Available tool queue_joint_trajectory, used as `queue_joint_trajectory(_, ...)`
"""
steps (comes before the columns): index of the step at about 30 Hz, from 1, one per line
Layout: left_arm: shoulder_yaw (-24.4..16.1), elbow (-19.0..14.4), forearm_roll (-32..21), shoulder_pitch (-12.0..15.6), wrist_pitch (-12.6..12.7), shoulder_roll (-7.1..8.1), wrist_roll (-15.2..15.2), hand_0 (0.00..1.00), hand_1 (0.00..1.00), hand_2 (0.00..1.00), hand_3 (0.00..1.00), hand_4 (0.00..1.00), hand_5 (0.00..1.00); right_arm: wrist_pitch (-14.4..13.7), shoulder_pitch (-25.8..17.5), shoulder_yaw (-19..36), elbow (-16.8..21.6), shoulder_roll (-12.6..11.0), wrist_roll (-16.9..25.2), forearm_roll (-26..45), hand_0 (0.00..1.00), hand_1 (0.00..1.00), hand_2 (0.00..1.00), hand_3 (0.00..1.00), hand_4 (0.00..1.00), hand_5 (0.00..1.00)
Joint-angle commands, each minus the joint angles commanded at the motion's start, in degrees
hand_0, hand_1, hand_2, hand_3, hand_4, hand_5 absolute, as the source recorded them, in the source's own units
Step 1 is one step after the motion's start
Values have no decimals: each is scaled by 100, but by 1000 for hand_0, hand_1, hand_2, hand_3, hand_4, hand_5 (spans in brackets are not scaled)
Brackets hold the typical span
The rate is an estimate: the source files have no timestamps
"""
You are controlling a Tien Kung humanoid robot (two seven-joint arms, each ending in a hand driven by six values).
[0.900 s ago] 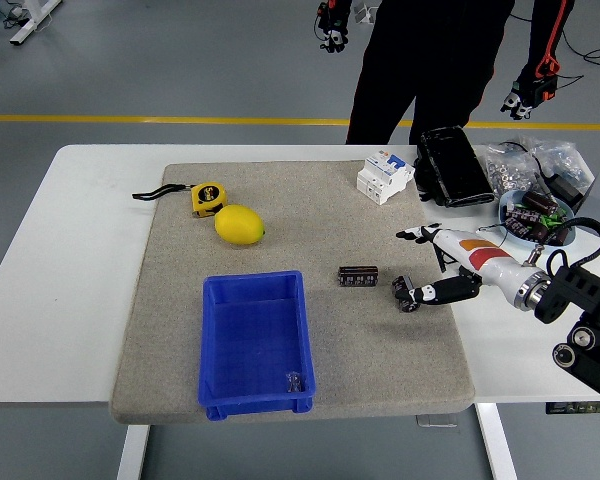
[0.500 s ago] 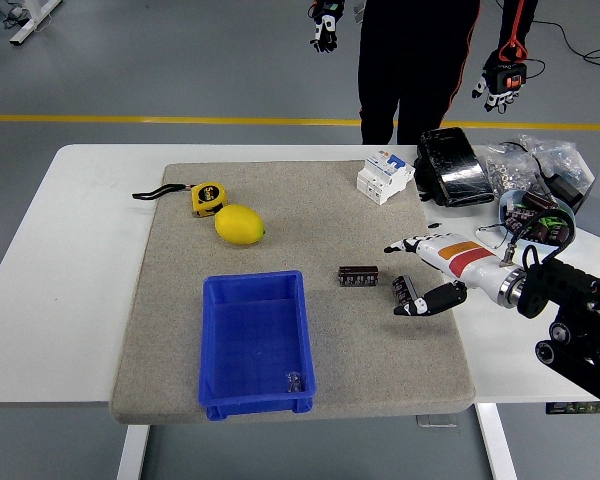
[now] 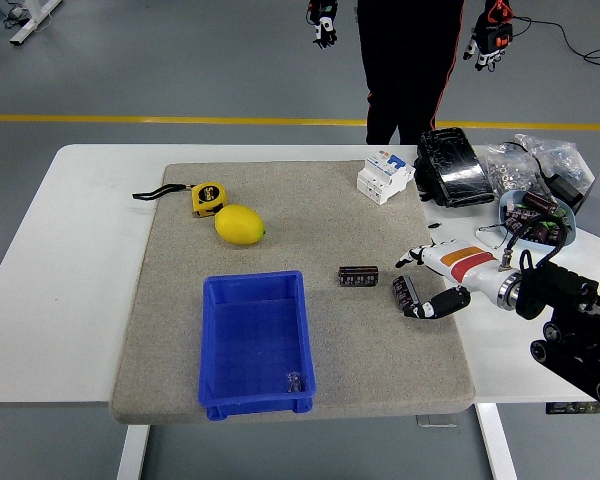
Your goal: Pick up the battery,place it into the box
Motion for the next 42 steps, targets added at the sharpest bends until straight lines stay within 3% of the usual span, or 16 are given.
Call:
queue_joint_trajectory(5,-19,-4,39,-18,-9,-6,10,658,654,667,582,629,587,-56,-2,-93,-148,43,76,77,647,665,746,708,887,458)
queue_joint_trajectory(6,-16,-5,36,-20,-9,-5,9,659,654,668,582,629,587,-68,-7,-102,-158,45,83,83,573,628,717,667,866,454)
queue_joint_trajectory(11,-24,-3,42,-23,-6,-11,5,659,654,668,582,629,587,-125,-22,-133,-155,45,114,86,573,628,717,667,866,454)
queue_joint_trajectory(12,-26,-3,48,-23,-9,-11,4,658,655,669,582,628,587,-137,-23,-135,-152,47,119,87,490,584,687,628,849,450)
queue_joint_trajectory(17,-62,-1,102,-20,-24,-14,9,658,655,669,582,628,587,-185,-29,-145,-128,43,149,93,490,584,687,628,849,450)
queue_joint_trajectory(18,-69,-1,113,-18,-26,-15,10,658,655,667,581,628,587,-188,-31,-146,-128,44,150,93,403,534,630,595,821,433)
queue_joint_trajectory(29,-108,1,166,20,-42,-8,16,658,655,670,581,628,587,-207,-72,-148,-95,28,145,114,362,502,604,585,800,419)
queue_joint_trajectory(36,-122,0,198,50,-58,5,22,659,655,668,582,628,587,-207,-86,-19,90,-21,108,46,349,485,591,579,784,409)
queue_joint_trajectory(42,-130,3,207,63,-59,18,23,659,652,667,581,628,587,-286,-111,385,645,-146,4,-196,345,482,584,576,770,398)
